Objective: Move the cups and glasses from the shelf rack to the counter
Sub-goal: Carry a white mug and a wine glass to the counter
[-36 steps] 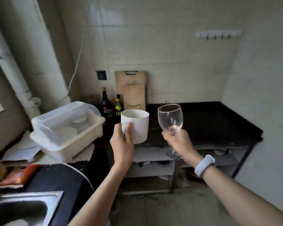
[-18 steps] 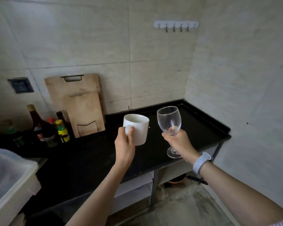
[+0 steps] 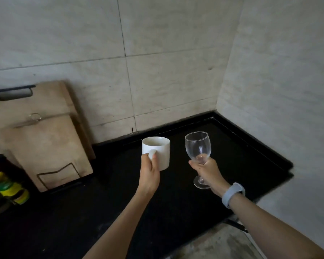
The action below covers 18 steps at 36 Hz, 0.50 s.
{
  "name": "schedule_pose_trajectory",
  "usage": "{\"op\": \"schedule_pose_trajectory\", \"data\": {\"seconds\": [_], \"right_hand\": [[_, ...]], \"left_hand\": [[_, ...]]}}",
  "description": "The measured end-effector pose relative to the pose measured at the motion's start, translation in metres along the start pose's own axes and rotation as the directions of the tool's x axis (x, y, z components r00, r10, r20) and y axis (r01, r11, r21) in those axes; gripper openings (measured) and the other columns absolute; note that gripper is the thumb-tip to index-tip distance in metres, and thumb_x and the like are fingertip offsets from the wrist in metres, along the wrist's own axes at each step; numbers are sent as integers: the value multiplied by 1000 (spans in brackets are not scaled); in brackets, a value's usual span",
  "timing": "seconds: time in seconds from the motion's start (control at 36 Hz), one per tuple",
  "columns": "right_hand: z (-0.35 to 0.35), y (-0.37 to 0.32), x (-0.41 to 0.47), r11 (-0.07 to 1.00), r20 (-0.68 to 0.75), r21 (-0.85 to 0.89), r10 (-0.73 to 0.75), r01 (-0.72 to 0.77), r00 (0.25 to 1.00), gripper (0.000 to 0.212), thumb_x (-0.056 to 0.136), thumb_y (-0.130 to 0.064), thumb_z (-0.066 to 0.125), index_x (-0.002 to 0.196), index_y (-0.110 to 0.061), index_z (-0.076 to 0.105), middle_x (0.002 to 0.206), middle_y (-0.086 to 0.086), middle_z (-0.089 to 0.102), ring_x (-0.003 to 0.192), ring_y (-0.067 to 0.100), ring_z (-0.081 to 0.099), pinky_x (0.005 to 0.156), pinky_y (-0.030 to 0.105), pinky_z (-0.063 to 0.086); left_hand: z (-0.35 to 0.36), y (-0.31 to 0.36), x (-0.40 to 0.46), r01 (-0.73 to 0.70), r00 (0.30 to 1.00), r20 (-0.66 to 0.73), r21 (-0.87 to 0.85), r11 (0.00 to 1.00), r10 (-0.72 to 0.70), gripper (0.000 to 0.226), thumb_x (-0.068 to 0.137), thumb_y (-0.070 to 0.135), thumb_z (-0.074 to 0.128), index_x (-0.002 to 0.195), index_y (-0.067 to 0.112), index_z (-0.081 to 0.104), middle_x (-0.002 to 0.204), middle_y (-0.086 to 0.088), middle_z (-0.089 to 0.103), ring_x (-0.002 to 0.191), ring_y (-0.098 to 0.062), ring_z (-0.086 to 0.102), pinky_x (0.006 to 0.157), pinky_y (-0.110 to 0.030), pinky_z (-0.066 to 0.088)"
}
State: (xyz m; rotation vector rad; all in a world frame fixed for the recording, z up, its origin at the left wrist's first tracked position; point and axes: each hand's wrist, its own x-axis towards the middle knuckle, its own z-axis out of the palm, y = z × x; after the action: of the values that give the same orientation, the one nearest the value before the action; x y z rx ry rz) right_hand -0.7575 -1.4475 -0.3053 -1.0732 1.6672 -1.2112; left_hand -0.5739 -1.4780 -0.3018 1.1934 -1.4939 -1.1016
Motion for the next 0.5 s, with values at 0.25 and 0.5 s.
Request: {"op": "schedule_pose_trajectory", "data": {"seconds": [0.25, 0.5], "right_hand": [[17, 57, 174, 999, 71, -36, 37, -35, 997, 13, 87, -21, 59, 87, -32, 52, 88, -7, 60, 80, 4, 59, 65, 17, 43], [48, 97, 296, 1000, 93, 1, -21, 21, 995, 10, 82, -17, 66, 85, -25, 62, 83, -7, 66, 84, 7, 63, 74, 21, 47]], "left_hand": [[55, -78, 138, 104, 995, 4, -44, 994, -104, 25, 98, 35, 29, 112, 17, 39, 105, 6, 46, 96, -6, 49, 70, -11, 45], [89, -159, 220, 229, 973, 11, -140, 963, -230, 17, 98, 23, 39, 106, 15, 51, 113, -5, 52, 103, -14, 50, 79, -21, 41]]}}
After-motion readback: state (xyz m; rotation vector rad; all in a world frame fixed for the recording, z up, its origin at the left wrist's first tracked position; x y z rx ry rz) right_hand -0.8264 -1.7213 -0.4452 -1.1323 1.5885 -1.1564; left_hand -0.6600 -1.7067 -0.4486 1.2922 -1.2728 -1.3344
